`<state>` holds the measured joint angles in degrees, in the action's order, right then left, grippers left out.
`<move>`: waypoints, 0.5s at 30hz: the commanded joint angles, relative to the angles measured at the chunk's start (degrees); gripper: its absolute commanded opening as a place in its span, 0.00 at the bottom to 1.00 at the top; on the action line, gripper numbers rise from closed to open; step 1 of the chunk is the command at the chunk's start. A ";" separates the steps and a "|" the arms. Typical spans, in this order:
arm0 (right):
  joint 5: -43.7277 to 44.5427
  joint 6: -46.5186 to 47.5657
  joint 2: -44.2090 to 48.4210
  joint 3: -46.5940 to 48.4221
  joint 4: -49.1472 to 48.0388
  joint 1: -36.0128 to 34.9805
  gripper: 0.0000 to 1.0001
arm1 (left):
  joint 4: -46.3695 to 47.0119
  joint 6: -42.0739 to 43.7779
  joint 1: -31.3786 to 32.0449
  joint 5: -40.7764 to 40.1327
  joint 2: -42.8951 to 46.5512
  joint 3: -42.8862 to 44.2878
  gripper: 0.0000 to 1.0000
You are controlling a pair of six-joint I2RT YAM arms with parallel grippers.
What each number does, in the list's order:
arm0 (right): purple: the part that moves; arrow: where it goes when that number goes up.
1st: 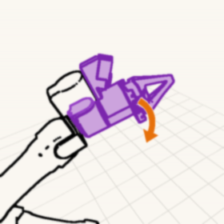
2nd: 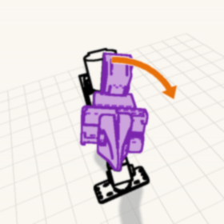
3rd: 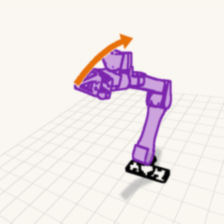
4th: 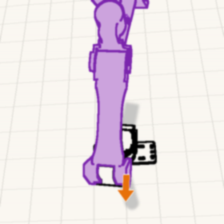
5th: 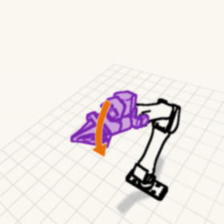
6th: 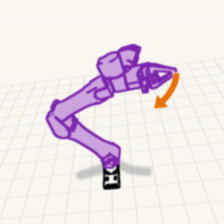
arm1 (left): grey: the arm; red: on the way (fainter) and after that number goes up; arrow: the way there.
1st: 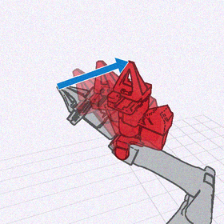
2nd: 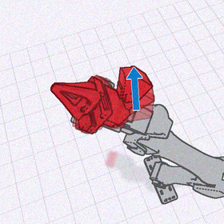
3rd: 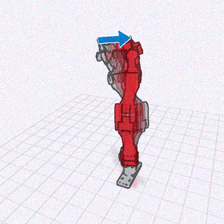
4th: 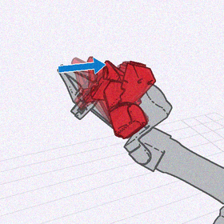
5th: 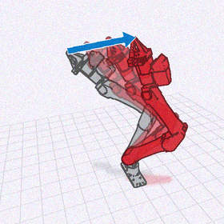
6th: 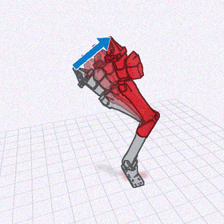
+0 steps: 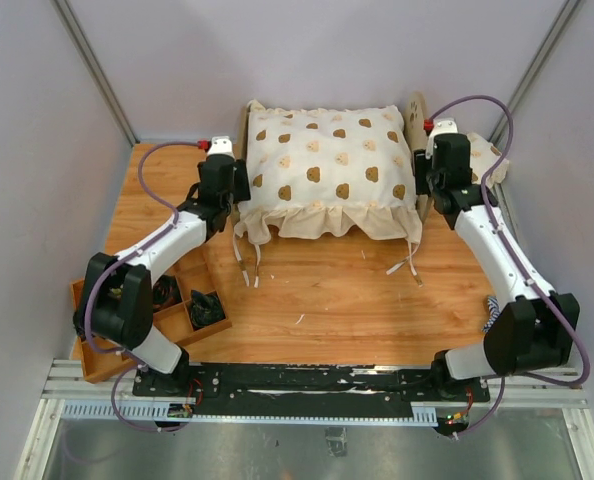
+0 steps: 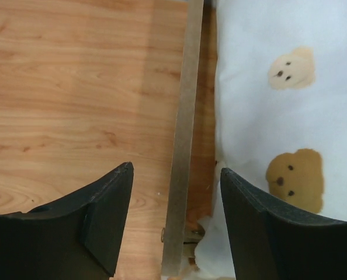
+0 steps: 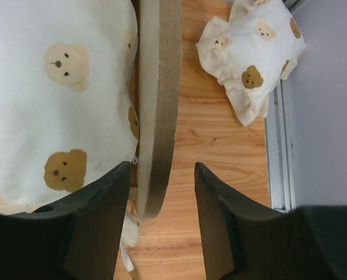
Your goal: Set up the pet bed
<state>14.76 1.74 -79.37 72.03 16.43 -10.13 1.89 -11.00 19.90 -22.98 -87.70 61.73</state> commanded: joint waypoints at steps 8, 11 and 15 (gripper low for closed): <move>-2.56 5.14 -2.89 2.30 5.20 1.55 0.13 | -4.78 -1.00 -0.74 8.38 0.43 -0.20 0.19; -2.48 5.18 0.07 0.03 6.51 1.54 0.11 | -4.71 -0.46 -0.75 11.38 4.84 -3.57 0.07; -1.59 5.30 4.96 -4.69 6.16 1.57 0.09 | -4.76 -1.61 -0.74 14.90 9.38 -6.71 0.00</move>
<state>11.60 3.99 -80.27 70.87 19.57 -8.97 -3.70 -12.12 18.87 -14.52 -84.20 56.47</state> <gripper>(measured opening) 0.204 0.171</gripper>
